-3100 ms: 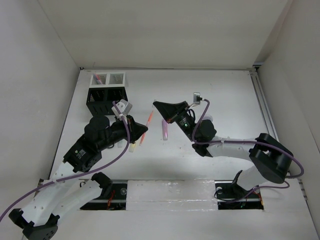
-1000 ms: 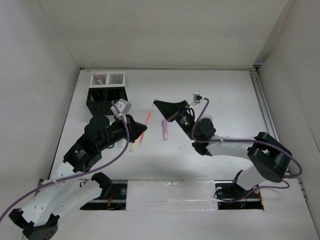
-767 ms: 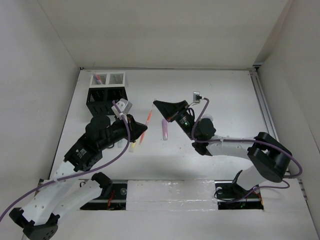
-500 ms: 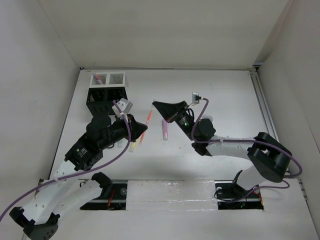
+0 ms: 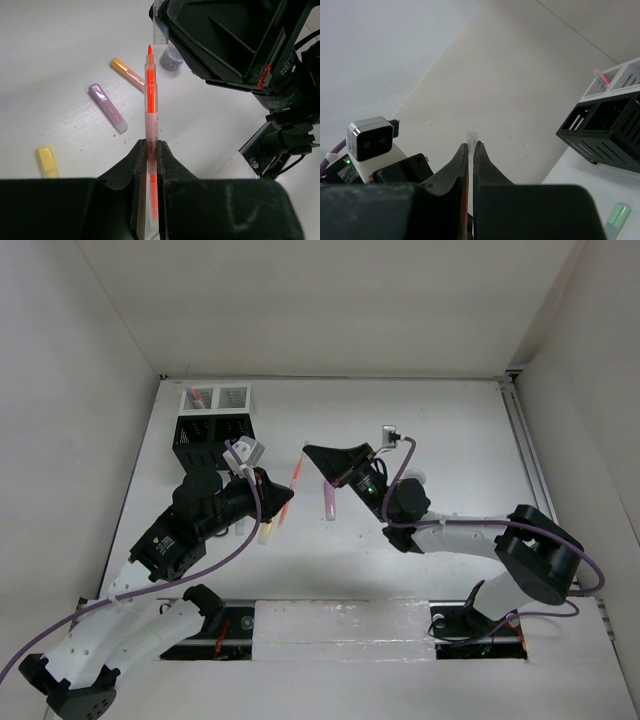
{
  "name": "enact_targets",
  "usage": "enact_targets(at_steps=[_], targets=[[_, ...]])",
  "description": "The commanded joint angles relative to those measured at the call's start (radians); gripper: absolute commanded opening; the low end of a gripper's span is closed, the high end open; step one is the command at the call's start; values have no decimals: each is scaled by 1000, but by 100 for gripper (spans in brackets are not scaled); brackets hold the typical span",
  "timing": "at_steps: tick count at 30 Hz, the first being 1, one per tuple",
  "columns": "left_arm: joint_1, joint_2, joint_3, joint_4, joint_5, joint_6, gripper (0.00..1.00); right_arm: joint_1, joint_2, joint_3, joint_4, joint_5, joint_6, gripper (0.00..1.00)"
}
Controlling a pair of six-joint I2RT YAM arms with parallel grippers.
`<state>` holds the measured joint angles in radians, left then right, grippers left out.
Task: Sort the stationery into containers
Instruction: Close the pen cap on the pen.
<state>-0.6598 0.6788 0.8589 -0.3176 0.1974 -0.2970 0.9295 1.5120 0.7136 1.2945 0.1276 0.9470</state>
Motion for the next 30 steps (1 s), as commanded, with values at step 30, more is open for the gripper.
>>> enact_targets(at_steps=[30], targets=[[-1,-22,9,40,0,-4,0,-3,31,50,512,-5,-28,0]])
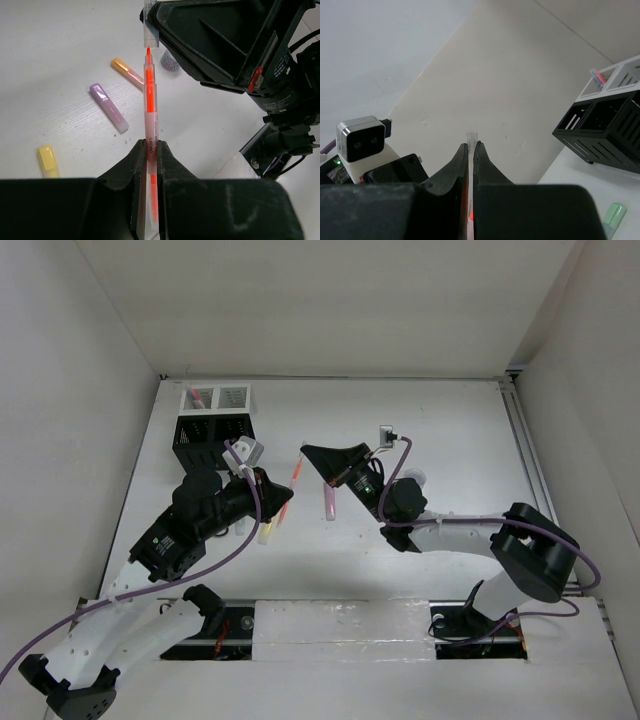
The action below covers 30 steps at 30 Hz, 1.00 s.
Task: Sort the stationery into containers
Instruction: Close the pen cap on the pen.
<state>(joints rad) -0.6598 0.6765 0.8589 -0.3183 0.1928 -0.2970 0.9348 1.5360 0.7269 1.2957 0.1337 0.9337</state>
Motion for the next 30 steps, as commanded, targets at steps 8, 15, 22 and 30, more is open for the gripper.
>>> enact_targets(at_steps=[8,15,22,30], targets=[[-1,-20,9,41,5,-4,0,-27,7,37,511,-2,-15,0],[-1,-20,9,41,14,-4,0,-36,7,46,511,-23,-15,0],[-1,-11,9,41,14,-4,0,-36,-2,46,511,-23,-3,0],[-1,-11,9,41,5,-4,0,-36,-2,28,511,-32,16,0]])
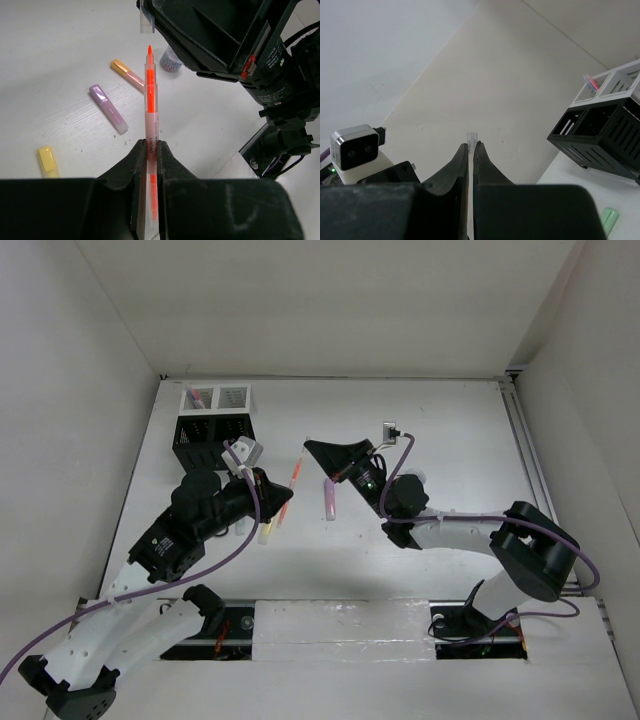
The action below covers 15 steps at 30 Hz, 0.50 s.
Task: Sort the stationery into containers
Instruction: Close the pen cap on the pen.
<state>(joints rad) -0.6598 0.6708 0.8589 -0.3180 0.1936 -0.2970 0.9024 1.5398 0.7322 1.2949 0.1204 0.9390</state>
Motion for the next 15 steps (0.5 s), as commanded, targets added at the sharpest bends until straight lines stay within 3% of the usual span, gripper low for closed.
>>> enact_targets(at_steps=[1,15], targets=[[-1,-5,9,40,4,-4,0,-3,-6,22,512,-19,11,0],[-1,13,19,40,-5,-13,0,-3,-15,22,512,-39,20,0]])
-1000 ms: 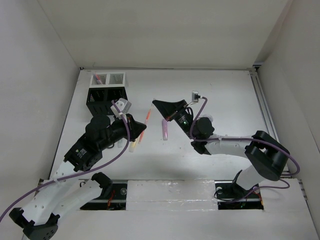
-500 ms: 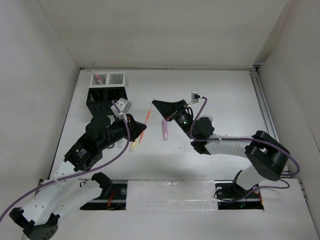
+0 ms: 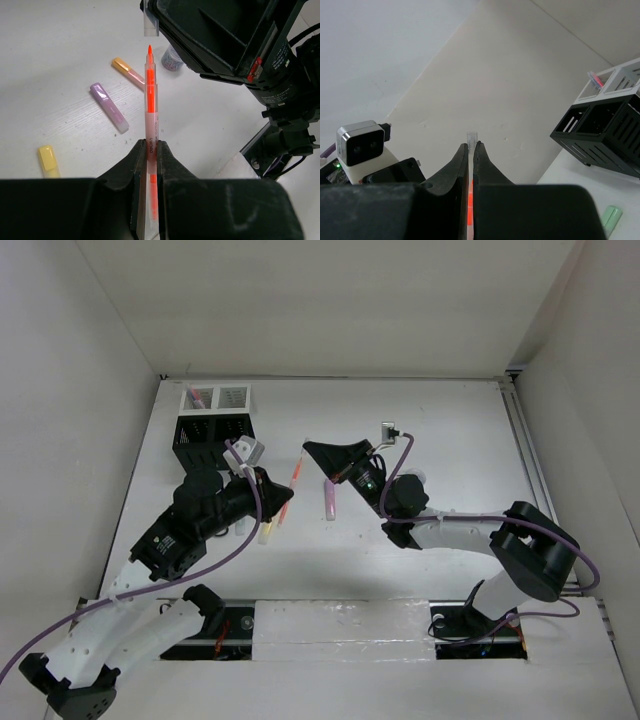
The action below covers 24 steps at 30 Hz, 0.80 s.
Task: Sort the stationery into containers
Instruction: Close the pen cap on the pen.
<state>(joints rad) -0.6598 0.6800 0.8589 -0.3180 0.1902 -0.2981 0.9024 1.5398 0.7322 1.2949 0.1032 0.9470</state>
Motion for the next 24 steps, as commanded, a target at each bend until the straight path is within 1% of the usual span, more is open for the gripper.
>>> enact_targets(at_steps=[1,24], targets=[[-1,4,19,40,-1,-12,0,6,-15,22,512,-22,12,0],[-1,-14,19,40,-31,-12,0,15,13,13,512,-13,12,0]])
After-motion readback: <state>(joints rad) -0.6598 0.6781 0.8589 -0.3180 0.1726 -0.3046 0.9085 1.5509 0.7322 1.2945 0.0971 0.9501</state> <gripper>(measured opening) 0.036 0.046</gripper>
